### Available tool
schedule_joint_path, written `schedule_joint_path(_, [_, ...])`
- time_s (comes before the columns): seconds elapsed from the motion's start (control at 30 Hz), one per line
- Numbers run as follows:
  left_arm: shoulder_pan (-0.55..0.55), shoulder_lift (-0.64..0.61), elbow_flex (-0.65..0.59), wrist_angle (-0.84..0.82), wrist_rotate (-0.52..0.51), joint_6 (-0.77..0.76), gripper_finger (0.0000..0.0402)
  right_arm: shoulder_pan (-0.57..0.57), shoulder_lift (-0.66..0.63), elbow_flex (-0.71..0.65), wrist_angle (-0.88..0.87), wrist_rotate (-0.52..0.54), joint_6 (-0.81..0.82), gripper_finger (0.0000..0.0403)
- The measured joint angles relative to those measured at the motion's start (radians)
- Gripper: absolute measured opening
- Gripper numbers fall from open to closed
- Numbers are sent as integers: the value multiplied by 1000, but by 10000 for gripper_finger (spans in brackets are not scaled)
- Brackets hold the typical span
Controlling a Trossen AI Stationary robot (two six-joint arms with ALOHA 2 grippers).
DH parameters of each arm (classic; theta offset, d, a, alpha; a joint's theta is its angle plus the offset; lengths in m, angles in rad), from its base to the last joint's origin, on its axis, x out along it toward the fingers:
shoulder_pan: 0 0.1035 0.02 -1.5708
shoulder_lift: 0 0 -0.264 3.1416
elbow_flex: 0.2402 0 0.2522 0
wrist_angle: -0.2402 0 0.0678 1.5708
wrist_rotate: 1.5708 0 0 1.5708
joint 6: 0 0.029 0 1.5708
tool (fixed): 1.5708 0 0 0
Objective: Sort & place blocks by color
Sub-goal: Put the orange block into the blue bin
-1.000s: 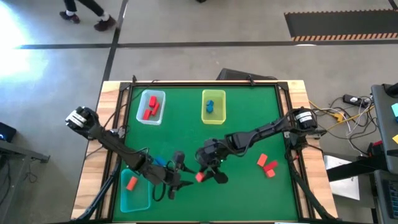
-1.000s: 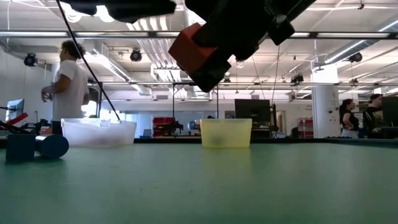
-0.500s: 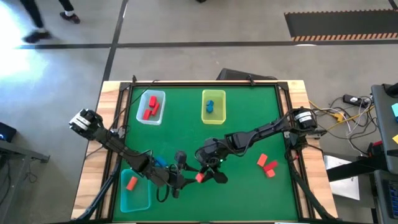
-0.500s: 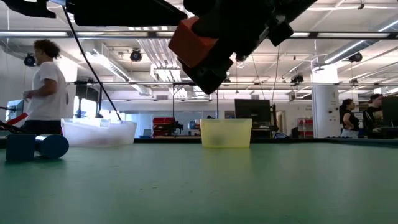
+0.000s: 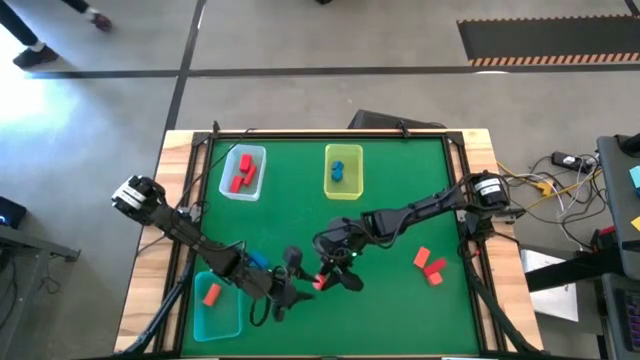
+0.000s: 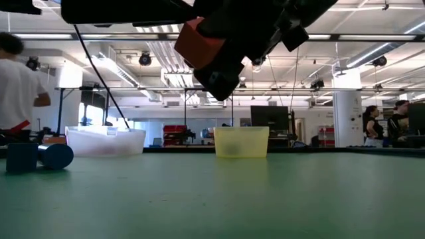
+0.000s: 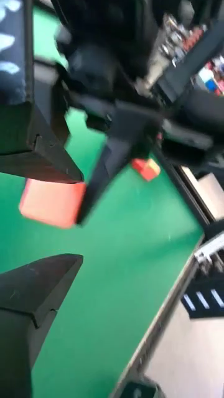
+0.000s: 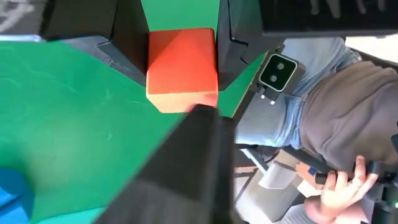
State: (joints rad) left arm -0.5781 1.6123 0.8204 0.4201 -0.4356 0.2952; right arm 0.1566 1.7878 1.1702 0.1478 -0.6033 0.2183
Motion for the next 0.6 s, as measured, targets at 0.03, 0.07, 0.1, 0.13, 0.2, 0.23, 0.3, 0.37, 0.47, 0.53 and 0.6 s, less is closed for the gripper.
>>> schedule_joint_path(0.03, [3, 5, 0, 3, 15, -1, 181, -3, 0, 0, 1, 0, 0, 118])
schedule_joint_path(0.07, [4, 8, 0, 2, 16, -1, 182, -7, 0, 0, -1, 1, 0, 118])
schedule_joint_path(0.1, [5, 10, 0, 0, 18, -1, 184, -8, 0, -1, 0, 0, 4, 118])
schedule_joint_path(0.13, [6, 11, 0, 1, 17, -1, 189, -9, 1, -1, 2, 0, 7, 118])
schedule_joint_path(0.2, [6, 14, 0, 7, -2, -1, 202, -9, 1, -1, 1, 0, 8, 118])
schedule_joint_path(0.23, [5, 15, 0, 8, -15, -1, 211, -9, 1, -1, 3, 0, 9, 118])
schedule_joint_path(0.3, [6, 15, 0, 9, -29, 0, 230, -8, 1, -1, 4, 0, 11, 118])
schedule_joint_path(0.37, [7, 15, 0, 10, -30, 0, 246, -7, 1, -1, 7, 1, 18, 118])
schedule_joint_path(0.47, [17, 18, -1, 17, -45, 0, 257, -7, 1, -1, 22, 0, 27, 118])
schedule_joint_path(0.53, [24, 20, -3, 17, -48, -1, 258, -7, 0, 0, 22, 0, 28, 118])
schedule_joint_path(0.6, [31, 20, -4, 19, -47, -1, 258, -6, 0, 0, 18, 0, 27, 118])
